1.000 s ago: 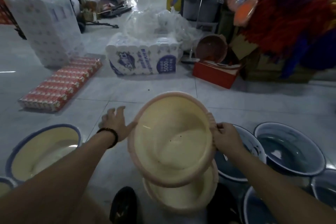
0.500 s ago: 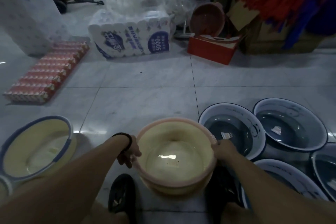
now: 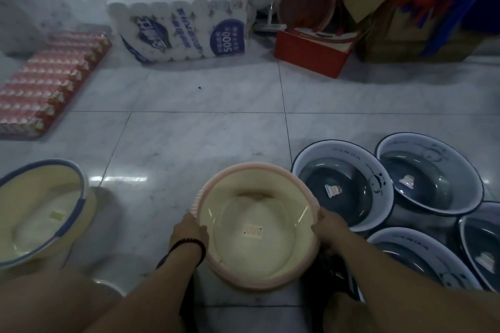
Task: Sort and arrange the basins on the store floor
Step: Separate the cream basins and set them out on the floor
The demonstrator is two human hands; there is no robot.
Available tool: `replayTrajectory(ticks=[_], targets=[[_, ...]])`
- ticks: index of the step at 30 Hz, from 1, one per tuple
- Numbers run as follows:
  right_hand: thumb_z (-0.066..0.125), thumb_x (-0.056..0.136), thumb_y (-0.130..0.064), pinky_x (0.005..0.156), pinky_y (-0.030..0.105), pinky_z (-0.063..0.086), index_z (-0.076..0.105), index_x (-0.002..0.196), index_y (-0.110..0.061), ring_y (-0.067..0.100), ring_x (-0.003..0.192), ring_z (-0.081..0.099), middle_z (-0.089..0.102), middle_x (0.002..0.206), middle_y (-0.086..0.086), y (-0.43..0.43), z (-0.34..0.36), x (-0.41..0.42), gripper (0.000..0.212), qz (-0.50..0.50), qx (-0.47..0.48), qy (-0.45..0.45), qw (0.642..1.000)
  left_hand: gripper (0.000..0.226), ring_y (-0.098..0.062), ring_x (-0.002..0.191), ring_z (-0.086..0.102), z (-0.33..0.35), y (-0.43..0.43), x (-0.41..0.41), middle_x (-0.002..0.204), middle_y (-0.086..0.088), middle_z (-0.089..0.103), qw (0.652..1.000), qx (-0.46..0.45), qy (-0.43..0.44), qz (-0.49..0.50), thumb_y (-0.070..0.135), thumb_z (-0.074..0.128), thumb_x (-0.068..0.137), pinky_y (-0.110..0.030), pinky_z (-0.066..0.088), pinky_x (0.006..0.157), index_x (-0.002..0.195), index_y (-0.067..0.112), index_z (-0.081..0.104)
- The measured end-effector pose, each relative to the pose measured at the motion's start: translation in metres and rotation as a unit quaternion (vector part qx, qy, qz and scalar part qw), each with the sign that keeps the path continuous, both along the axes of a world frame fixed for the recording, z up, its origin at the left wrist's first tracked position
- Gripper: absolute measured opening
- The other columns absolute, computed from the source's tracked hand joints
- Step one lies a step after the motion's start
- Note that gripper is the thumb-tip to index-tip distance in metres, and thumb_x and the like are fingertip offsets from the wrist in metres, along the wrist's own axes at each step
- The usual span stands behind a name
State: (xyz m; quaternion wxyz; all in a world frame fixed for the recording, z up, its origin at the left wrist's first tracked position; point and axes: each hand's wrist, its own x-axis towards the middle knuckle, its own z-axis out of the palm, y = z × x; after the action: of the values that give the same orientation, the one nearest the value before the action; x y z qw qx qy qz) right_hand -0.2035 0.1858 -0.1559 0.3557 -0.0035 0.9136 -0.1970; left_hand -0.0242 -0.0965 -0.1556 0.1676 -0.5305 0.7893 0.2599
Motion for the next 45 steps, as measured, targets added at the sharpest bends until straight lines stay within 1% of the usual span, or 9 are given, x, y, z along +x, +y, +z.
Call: replayTrajectory(ticks=[4,9,15,20,24,28,31,36,45], targets=[[0.050,0.092,-0.014,0.102,0.038,0.049,0.042,0.151,-0.015,0.036,0.125,0.059,0.061,0.141,0.013,0.000,-0.020,0.004,0.059,0.005,0.027,-0.013,1.000,0.024,-0.026,0.089,0.058,-0.014,-0.003,0.002,0.118,-0.010,0.069,0.999,0.016,-0.026,-0.011,0.032,0.054,0.100,-0.030,0.041,0.074,0.110,0.015,0.066],[0.050,0.094,-0.021,0.099,0.040,0.051,0.012,0.165,-0.031,0.038,0.132,0.055,0.050,0.155,0.012,0.001,-0.042,-0.001,0.081,0.013,0.048,-0.029,0.998,0.036,-0.033,0.092,0.071,-0.032,-0.016,0.008,0.106,-0.014,0.073,0.995,0.074,-0.039,0.046,0.033,0.067,0.086,-0.038,0.062,0.081,0.110,0.007,0.072],[0.044,0.090,-0.013,0.077,0.045,0.061,0.015,0.162,-0.036,0.038,0.104,0.062,0.056,0.132,0.017,-0.013,-0.028,0.003,0.080,-0.019,0.037,-0.041,0.998,0.031,-0.034,0.091,0.072,-0.010,-0.019,0.005,0.104,-0.015,0.070,0.989,0.127,-0.070,0.006,0.024,0.066,0.088,-0.041,0.064,0.075,0.112,0.005,0.069],[0.048,0.077,-0.017,0.065,0.057,0.065,0.044,0.137,-0.037,0.042,0.091,0.067,0.062,0.110,0.015,-0.019,-0.096,-0.011,0.064,-0.051,-0.059,-0.068,0.995,0.061,-0.029,0.131,0.055,0.067,-0.052,0.006,0.150,-0.010,0.049,0.949,0.148,-0.212,-0.180,0.046,0.049,0.102,-0.039,0.047,0.102,0.151,0.010,0.042],[0.061,0.080,-0.017,0.087,0.055,0.061,0.059,0.124,-0.008,0.040,0.093,0.066,0.065,0.104,0.020,-0.078,-0.044,0.033,0.046,-0.122,-0.107,-0.070,0.984,0.066,-0.031,0.108,0.070,0.151,-0.140,0.021,0.143,-0.008,0.059,0.973,0.170,-0.134,-0.081,0.052,0.052,0.100,-0.050,0.056,0.096,0.149,0.009,0.043],[0.064,0.085,-0.034,0.107,0.052,0.049,0.033,0.155,-0.007,0.042,0.123,0.055,0.049,0.143,0.022,-0.142,0.004,0.074,0.082,-0.016,0.058,0.056,0.997,0.038,-0.029,0.094,0.072,0.197,-0.217,0.083,0.112,-0.008,0.072,0.998,-0.002,-0.002,-0.055,0.039,0.058,0.099,-0.044,0.061,0.085,0.123,0.010,0.067],[0.060,0.093,-0.029,0.094,0.046,0.054,0.051,0.137,-0.014,0.032,0.109,0.061,0.059,0.126,0.013,-0.196,0.038,0.122,0.048,0.134,-0.033,0.182,0.974,0.021,-0.024,0.093,0.066,0.174,-0.247,0.133,0.112,-0.004,0.072,0.993,-0.092,0.050,-0.046,0.034,0.061,0.094,-0.035,0.056,0.079,0.110,0.024,0.070],[0.065,0.098,-0.032,0.091,0.041,0.056,0.059,0.122,-0.027,0.018,0.101,0.065,0.066,0.111,0.000,-0.275,0.052,0.188,0.025,0.241,-0.229,-0.012,0.943,0.057,-0.031,0.121,0.056,0.070,-0.278,0.189,0.138,-0.008,0.055,0.997,-0.065,-0.041,0.009,0.046,0.062,0.090,-0.039,0.049,0.100,0.138,0.019,0.050],[0.067,0.092,-0.023,0.063,0.029,0.056,0.068,0.091,-0.032,0.013,0.070,0.075,0.078,0.082,0.006,-0.322,0.009,0.232,0.009,0.228,-0.204,-0.134,0.942,0.063,-0.033,0.111,0.055,-0.063,-0.307,0.212,0.123,-0.007,0.052,0.987,-0.111,-0.117,-0.022,0.024,0.057,0.090,-0.045,0.050,0.095,0.144,0.039,0.028]])
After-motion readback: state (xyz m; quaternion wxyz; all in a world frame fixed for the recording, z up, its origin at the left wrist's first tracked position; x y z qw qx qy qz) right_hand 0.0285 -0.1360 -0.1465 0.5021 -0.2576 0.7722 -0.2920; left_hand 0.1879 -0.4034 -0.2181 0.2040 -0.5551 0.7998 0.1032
